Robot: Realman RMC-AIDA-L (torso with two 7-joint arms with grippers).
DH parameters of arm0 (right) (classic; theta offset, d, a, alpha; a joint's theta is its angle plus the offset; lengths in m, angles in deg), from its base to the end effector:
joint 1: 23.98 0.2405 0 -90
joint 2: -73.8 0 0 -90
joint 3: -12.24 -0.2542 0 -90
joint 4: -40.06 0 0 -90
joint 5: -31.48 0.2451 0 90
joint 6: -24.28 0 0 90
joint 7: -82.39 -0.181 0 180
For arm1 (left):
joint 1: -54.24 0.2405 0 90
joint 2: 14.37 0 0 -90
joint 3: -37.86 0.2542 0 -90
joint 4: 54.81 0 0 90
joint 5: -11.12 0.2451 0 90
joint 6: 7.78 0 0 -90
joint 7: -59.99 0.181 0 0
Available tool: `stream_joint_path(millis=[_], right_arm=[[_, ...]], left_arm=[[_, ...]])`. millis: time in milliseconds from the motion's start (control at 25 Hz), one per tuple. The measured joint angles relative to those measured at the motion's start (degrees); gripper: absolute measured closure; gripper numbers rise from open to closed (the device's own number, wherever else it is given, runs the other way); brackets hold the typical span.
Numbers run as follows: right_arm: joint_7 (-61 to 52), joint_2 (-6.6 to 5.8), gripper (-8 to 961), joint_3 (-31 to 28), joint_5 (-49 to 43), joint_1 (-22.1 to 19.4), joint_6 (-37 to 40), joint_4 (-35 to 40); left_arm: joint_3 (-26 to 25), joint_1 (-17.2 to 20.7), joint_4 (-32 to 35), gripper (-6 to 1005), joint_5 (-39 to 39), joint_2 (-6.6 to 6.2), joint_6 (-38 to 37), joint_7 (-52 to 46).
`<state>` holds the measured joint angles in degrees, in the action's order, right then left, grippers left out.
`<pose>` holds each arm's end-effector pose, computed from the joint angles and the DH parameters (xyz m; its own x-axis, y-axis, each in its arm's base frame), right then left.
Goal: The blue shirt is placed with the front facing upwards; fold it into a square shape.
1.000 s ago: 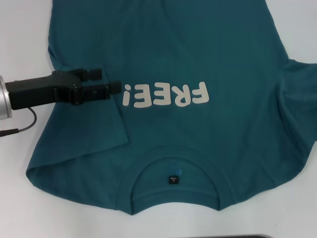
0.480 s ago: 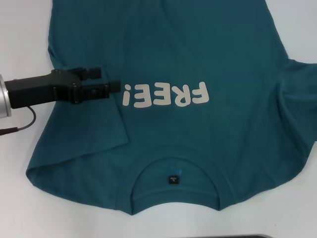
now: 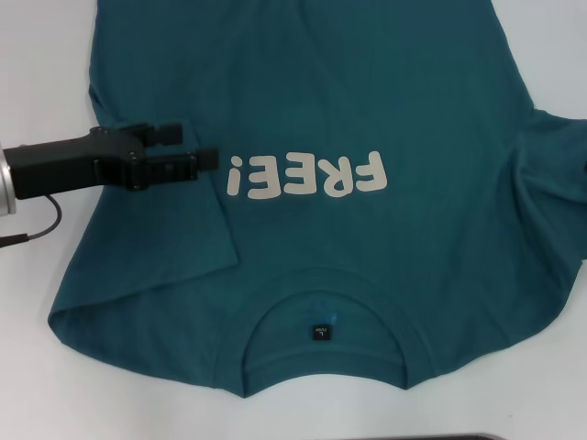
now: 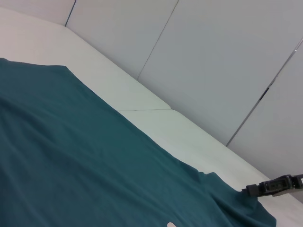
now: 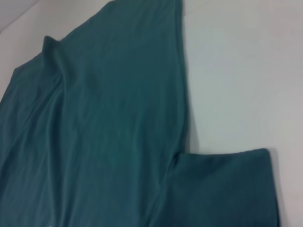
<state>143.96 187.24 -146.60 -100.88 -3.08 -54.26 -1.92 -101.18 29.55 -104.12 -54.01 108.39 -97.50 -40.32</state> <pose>0.4259 0.3318 0.0659 0.1723 -0.7815 -0.5997 -0.9810 -0.0810 -0.1762 -0.2695 0.3591 -0.0187 0.6216 0.5754 0.5315 0.6963 -0.7167 -0.0384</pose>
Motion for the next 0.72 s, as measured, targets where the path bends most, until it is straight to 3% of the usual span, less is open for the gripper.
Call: stream_joint_path(millis=[80,720], right_arm=[[0.01,0.01,334,0.06,0.02,0.07,0.00,0.00],[0.01,-0.18,949,-0.32,0.48,-0.06,-0.35,-0.51]], left_arm=[[0.00,0.00,0.00,95,0.01,-0.07,-0.01,-0.01],[0.00,-0.67,0.00,96,0.00,-0.06,0.04,-0.08]])
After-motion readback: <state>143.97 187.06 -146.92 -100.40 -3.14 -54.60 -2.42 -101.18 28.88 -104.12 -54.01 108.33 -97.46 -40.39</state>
